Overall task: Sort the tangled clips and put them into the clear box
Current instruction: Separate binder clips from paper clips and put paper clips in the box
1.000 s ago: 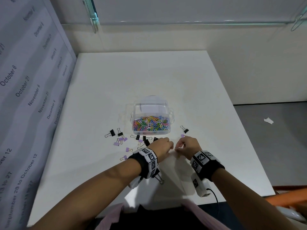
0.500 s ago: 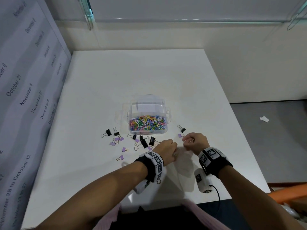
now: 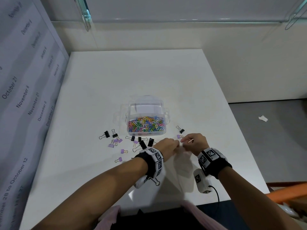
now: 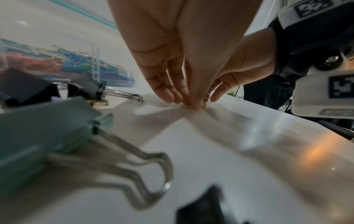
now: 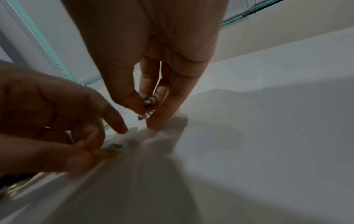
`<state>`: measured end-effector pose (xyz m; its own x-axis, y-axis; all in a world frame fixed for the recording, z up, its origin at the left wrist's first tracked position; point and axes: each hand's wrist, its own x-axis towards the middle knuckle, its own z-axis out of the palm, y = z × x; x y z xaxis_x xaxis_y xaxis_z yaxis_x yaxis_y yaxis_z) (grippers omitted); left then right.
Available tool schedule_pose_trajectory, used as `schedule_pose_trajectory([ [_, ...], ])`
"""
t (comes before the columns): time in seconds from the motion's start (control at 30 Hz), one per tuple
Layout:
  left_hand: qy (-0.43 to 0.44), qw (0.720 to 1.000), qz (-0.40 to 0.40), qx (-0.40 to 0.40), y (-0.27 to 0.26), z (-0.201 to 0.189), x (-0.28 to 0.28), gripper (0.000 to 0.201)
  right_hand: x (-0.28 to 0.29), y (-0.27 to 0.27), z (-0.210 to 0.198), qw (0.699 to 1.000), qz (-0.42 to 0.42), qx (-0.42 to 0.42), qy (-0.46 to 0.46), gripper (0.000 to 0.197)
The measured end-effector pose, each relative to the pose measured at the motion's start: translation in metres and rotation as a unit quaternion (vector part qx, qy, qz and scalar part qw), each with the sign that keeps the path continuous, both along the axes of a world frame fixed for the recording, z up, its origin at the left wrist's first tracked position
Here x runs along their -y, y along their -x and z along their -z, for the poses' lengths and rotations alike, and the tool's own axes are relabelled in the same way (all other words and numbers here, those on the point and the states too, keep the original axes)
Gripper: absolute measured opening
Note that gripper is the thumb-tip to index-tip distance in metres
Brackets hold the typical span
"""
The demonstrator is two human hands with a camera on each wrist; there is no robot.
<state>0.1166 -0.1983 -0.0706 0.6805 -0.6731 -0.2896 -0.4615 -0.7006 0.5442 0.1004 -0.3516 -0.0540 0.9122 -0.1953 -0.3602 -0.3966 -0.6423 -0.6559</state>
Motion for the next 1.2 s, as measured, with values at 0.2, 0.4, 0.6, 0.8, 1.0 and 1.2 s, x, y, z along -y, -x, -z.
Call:
schedule_pose_trajectory([
  [0.2, -0.031, 0.999, 0.03, 0.033, 0.004, -0.002, -0.001, 0.02, 0.007, -0.003, -0.009, 1.0, 0.014, 0.017, -0.009, 0.024],
  [0.4, -0.106, 0.992, 0.064, 0.034, 0.008, -0.007, -0.023, 0.023, -0.015, -0.037, -0.026, 0.998, -0.014, 0.058, -0.015, 0.023],
  [0.6, -0.153, 0.984, 0.089, 0.014, 0.008, -0.013, -0.04, 0.035, -0.054, -0.068, -0.043, 0.988, -0.095, 0.112, -0.039, 0.012],
  [0.8, -0.068, 0.997, -0.025, -0.038, 0.002, -0.016, -0.057, 0.022, -0.041, -0.07, -0.03, 0.99, -0.065, 0.115, 0.051, 0.025],
  [1.0, 0.043, 0.989, -0.142, 0.031, -0.034, -0.049, -0.076, 0.013, -0.013, -0.048, -0.005, 0.992, -0.066, -0.008, 0.105, 0.038],
  [1.2, 0.069, 0.961, -0.268, 0.02, -0.064, -0.053, -0.091, 0.017, -0.023, -0.022, 0.002, 0.991, -0.109, -0.002, 0.076, 0.034],
])
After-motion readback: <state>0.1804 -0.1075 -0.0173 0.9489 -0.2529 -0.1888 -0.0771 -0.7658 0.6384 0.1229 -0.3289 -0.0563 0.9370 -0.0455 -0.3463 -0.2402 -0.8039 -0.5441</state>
